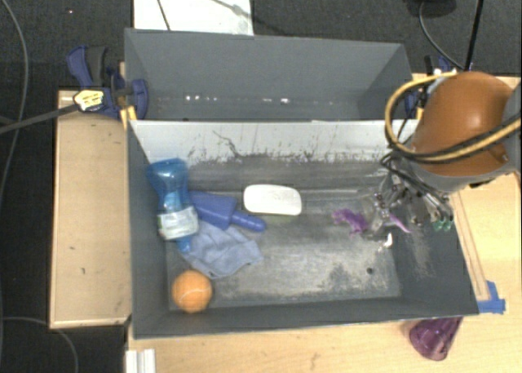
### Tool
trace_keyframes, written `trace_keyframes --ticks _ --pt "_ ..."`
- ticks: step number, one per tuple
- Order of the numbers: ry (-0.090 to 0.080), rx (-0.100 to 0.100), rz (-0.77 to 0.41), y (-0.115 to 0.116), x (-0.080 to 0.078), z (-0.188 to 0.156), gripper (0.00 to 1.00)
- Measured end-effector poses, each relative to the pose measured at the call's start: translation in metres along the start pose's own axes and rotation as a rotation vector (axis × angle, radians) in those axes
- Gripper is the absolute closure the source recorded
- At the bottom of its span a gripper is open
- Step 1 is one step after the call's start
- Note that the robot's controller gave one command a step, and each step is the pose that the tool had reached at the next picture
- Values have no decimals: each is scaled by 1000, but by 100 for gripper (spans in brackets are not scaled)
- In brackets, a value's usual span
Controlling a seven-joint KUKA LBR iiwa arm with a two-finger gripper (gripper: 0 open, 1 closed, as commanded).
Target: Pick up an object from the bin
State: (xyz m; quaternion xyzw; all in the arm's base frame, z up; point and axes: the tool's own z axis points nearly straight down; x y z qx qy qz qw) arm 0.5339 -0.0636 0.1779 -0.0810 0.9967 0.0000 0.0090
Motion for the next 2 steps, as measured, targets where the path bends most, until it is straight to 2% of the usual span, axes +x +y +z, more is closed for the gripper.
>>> trace_keyframes --ticks 1,2 --pt "0 0 1 0 0 0 100" --pt "2 -1 -20 -7 -2 -36 100"
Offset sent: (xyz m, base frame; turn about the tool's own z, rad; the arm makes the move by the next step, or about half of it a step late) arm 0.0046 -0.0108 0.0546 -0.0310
